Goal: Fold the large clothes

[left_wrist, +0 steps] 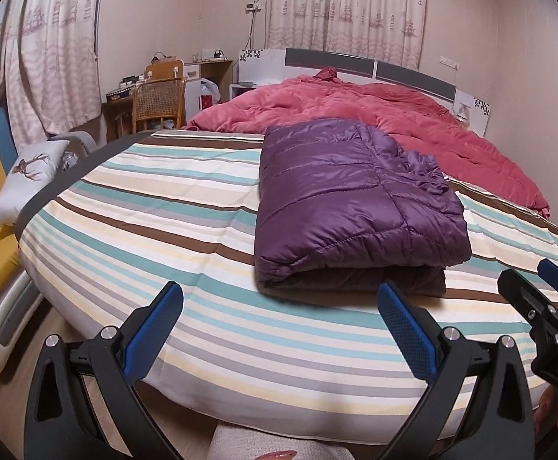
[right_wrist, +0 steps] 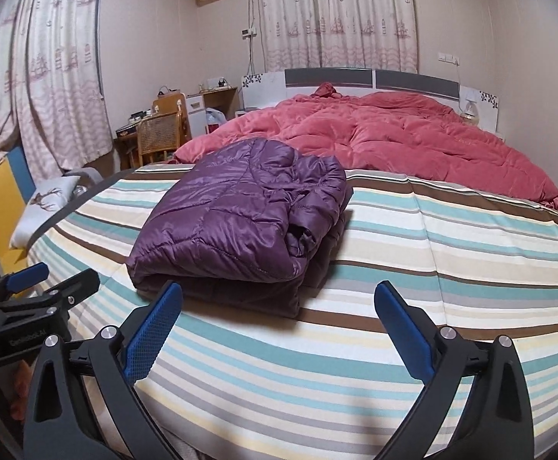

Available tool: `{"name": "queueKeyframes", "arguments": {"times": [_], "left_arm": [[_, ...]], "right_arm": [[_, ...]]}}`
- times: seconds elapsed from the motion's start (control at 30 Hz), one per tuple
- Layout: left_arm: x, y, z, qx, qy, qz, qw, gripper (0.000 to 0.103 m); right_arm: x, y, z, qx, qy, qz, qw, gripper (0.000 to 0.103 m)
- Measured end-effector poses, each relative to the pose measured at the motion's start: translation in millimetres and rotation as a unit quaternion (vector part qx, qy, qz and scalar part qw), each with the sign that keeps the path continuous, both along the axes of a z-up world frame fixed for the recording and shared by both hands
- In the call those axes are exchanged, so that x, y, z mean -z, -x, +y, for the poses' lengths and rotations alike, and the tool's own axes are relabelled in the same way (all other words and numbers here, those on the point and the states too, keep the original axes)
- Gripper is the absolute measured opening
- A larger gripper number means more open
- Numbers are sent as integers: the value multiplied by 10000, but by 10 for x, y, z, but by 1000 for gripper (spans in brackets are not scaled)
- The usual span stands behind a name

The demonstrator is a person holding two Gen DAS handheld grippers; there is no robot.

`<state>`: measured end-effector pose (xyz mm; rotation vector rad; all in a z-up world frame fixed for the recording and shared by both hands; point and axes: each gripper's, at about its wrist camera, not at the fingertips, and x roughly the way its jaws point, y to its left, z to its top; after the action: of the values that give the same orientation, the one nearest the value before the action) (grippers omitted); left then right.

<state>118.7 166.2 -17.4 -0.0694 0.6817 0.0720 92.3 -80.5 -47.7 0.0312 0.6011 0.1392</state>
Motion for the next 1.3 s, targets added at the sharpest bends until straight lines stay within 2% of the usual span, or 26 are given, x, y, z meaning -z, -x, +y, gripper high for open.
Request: {"name": "queueKeyframes", "arguments": {"times": [1.07,1.3], "left_arm": [[16,37,-33,17,3,-5,10000,101],[16,54,-53,-16,-93,-58,9999,101]], "right_arm": [[18,-3,-5,29,-30,62,10000,100],[18,-1,-4,20,-37,58,10000,100]]}}
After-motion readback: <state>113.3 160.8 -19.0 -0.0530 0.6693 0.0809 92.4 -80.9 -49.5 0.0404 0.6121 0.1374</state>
